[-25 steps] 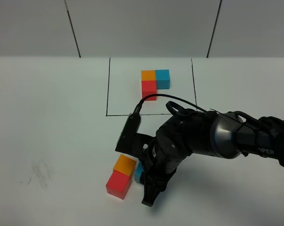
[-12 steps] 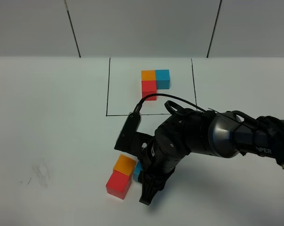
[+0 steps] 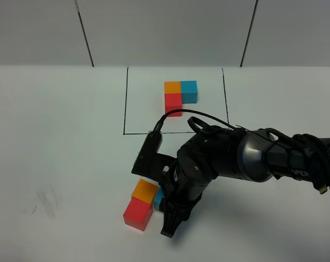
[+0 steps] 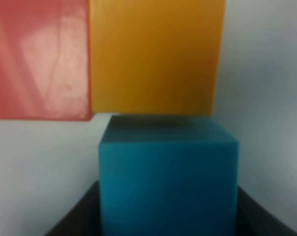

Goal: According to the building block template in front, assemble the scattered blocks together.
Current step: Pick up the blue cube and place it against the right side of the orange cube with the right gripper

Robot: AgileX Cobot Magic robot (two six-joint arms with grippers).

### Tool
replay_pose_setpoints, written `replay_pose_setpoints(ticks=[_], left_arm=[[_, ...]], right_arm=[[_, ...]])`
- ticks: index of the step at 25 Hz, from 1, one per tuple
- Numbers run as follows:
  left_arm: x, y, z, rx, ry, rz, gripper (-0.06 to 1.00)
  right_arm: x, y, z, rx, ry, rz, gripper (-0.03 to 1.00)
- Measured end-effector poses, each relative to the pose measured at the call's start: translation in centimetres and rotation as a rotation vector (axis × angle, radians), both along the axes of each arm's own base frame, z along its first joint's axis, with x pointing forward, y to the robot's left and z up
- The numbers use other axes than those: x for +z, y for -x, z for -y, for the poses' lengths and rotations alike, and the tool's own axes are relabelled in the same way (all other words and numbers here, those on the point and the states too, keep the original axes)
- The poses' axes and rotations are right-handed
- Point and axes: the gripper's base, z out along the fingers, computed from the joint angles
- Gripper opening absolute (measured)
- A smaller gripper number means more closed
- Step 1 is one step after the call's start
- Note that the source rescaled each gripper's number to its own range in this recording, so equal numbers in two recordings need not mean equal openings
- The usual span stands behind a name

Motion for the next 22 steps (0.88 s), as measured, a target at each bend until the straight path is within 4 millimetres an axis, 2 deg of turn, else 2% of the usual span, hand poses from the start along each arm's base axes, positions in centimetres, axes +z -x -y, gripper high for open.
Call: replay_pose_setpoints(ticks=[10, 15, 22], left_arm=[[0.0, 0.0, 0.0, 0.000, 0.000, 0.000, 0.00], [0.0, 0.0, 0.0, 0.000, 0.000, 0.000, 0.00], [0.0, 0.0, 0.0, 0.000, 0.000, 0.000, 0.00]], right_arm=[[-0.9, -0.1, -0.1, 0.001, 0.016, -0.014, 0.51], [-0.4, -0.6, -0.6, 0.000, 0.002, 0.000, 0.51], [-1.0, -1.1, -1.1, 0.001, 0.019, -0.017, 0.51]])
